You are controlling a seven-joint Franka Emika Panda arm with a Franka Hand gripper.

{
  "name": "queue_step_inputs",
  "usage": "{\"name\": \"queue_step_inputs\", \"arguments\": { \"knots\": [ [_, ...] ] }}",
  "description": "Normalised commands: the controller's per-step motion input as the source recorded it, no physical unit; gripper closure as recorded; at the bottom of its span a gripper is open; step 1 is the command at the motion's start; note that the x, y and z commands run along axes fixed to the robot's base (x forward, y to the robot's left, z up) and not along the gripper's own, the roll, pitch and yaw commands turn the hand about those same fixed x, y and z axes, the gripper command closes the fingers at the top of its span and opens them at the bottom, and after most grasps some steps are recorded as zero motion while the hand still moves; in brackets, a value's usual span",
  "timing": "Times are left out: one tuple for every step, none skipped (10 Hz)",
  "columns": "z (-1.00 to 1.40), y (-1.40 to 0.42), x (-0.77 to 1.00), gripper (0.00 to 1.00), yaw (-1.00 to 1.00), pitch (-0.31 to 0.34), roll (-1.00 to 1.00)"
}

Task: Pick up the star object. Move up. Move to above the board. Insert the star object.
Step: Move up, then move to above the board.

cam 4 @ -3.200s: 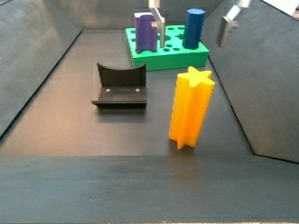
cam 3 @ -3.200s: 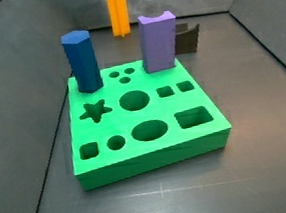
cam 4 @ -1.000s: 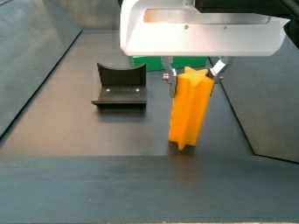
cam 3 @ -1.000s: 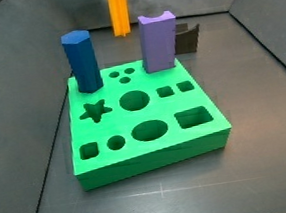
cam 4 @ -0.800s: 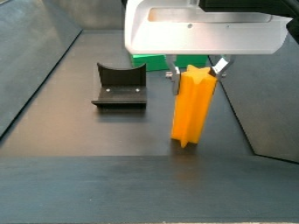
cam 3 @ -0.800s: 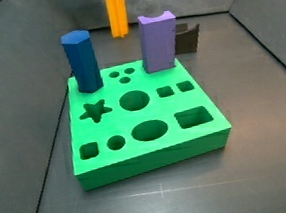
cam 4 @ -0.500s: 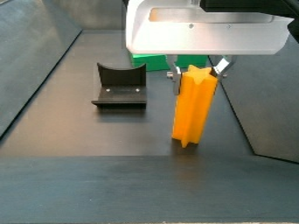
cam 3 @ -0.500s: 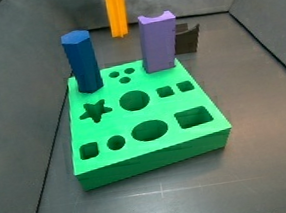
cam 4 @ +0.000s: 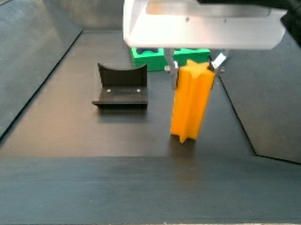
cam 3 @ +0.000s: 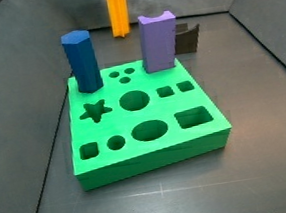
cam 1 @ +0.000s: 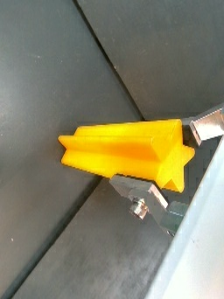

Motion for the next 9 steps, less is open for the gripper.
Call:
{"name": "queue_step_inputs", "arguments": {
  "knots": [
    [0.74,0.0,-0.03,1.0,0.01,0.022,0.01],
    [0.57,0.0,-0.02,1.0,0.0,0.04,0.03],
    [0.42,0.0,-0.01,1.0,0.01,0.056,0.05],
    [0.22,0.0,-0.01,1.0,0.01,0.079,0.07],
    [1.0,-0.42,-0.32,1.0,0.22,0.436,-0.14],
    [1.0,-0.44,-0.32,1.0,0.21,0.413,-0.12],
    [1.0,-0.34,-0.25,1.0,0.16,0.309,-0.05],
    [0.83,-0.17,-0.13,1.0,0.09,0.186,0.02],
    [0.72,-0.12,-0.09,1.0,0.07,0.153,0.04]
  ]
}}
